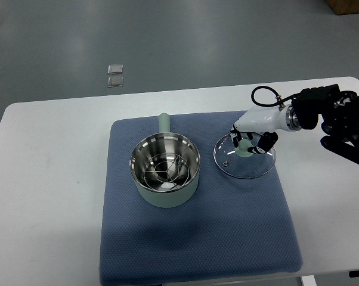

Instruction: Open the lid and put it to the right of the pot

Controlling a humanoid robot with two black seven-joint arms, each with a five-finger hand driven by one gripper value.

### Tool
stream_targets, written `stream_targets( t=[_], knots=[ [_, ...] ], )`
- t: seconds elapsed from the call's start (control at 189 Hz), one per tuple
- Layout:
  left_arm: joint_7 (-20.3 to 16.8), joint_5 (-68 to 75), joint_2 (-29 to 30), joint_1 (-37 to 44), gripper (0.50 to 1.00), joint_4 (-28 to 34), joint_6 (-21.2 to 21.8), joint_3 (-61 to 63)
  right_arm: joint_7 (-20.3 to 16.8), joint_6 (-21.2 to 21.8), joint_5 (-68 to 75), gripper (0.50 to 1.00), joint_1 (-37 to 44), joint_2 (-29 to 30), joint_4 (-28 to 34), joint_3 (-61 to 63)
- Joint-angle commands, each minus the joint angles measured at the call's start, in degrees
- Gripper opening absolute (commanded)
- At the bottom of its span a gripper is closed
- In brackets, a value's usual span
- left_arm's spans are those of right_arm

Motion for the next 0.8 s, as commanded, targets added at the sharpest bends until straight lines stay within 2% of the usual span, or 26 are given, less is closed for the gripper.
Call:
stream_targets(
  t=[0.0,0.032,0.037,0.053,0.058,0.063,0.069,0.074,0.079,0.09,0.127,0.169,0.175,0.185,0.376,0.55,0.608,0.661,0.667,0.751,0.794],
  knots=[
    [0.0,0.0,0.0,0.0,1.0,0.0,0.0,0.0,0.2,0.5,0.5,0.58,-0.1,0.0,0.1,0.0],
    [0.0,0.0,0.0,0.0,1.0,0.0,0.0,0.0,0.3,0.6,0.5,0.635,-0.1,-0.1,0.2,0.0],
    [0.0,0.0,0.0,0.0,1.0,0.0,0.0,0.0,0.3,0.7,0.6,0.664,-0.1,-0.1,0.2,0.0],
    [0.0,0.0,0.0,0.0,1.0,0.0,0.0,0.0,0.4,0.7,0.6,0.69,-0.1,-0.1,0.2,0.0],
    [0.0,0.0,0.0,0.0,1.0,0.0,0.0,0.0,0.4,0.7,0.6,0.719,-0.1,-0.2,0.3,0.0],
    [0.0,0.0,0.0,0.0,1.0,0.0,0.0,0.0,0.4,0.7,0.6,0.719,-0.1,-0.2,0.3,0.0],
    [0.0,0.0,0.0,0.0,1.0,0.0,0.0,0.0,0.4,0.6,0.7,0.747,-0.1,-0.2,0.3,0.0],
    [0.0,0.0,0.0,0.0,1.0,0.0,0.0,0.0,0.4,0.6,0.7,0.748,-0.1,-0.2,0.3,0.0],
    [0.0,0.0,0.0,0.0,1.0,0.0,0.0,0.0,0.4,0.6,0.8,0.772,-0.1,-0.2,0.4,0.0],
    [0.0,0.0,0.0,0.0,1.0,0.0,0.0,0.0,0.4,0.6,0.8,0.772,-0.1,-0.2,0.4,0.0],
    [0.0,0.0,0.0,0.0,1.0,0.0,0.0,0.0,0.4,0.7,1.1,0.842,0.0,-0.5,0.7,0.0],
    [0.0,0.0,0.0,0.0,1.0,0.0,0.0,0.0,0.4,0.7,1.1,0.842,0.0,-0.5,0.7,0.0],
    [0.0,0.0,0.0,0.0,1.0,0.0,0.0,0.0,0.4,0.7,1.5,0.884,0.0,-0.7,0.9,0.1],
    [0.0,0.0,0.0,0.0,1.0,0.0,0.0,0.0,0.4,0.7,1.6,0.891,0.0,-0.8,1.0,0.1],
    [0.0,0.0,0.0,0.0,1.0,0.0,0.0,0.0,0.8,1.4,6.3,0.895,1.9,-3.6,1.0,1.3],
    [0.0,0.0,0.0,0.0,1.0,0.0,0.0,0.0,0.4,2.4,23.2,0.895,3.7,-6.1,0.3,6.8],
    [-0.1,0.0,0.0,0.0,1.0,0.0,0.0,0.0,0.2,1.3,30.3,0.895,3.4,-6.3,-0.3,9.6],
    [-0.1,0.0,0.0,0.0,1.0,0.0,0.0,0.0,0.2,1.3,30.3,0.895,3.4,-6.3,-0.4,9.6],
    [0.0,0.0,0.0,0.0,1.0,0.0,0.0,0.0,0.1,0.0,36.1,0.893,3.4,-6.3,-1.0,11.7],
    [0.0,0.0,0.0,0.0,1.0,0.0,0.0,0.0,0.1,-5.3,47.7,0.891,2.6,-5.8,-4.0,14.0],
    [0.0,0.0,0.0,0.0,1.0,0.0,0.0,0.0,0.1,-5.3,47.7,0.891,2.6,-5.8,-4.0,14.0]
  ],
)
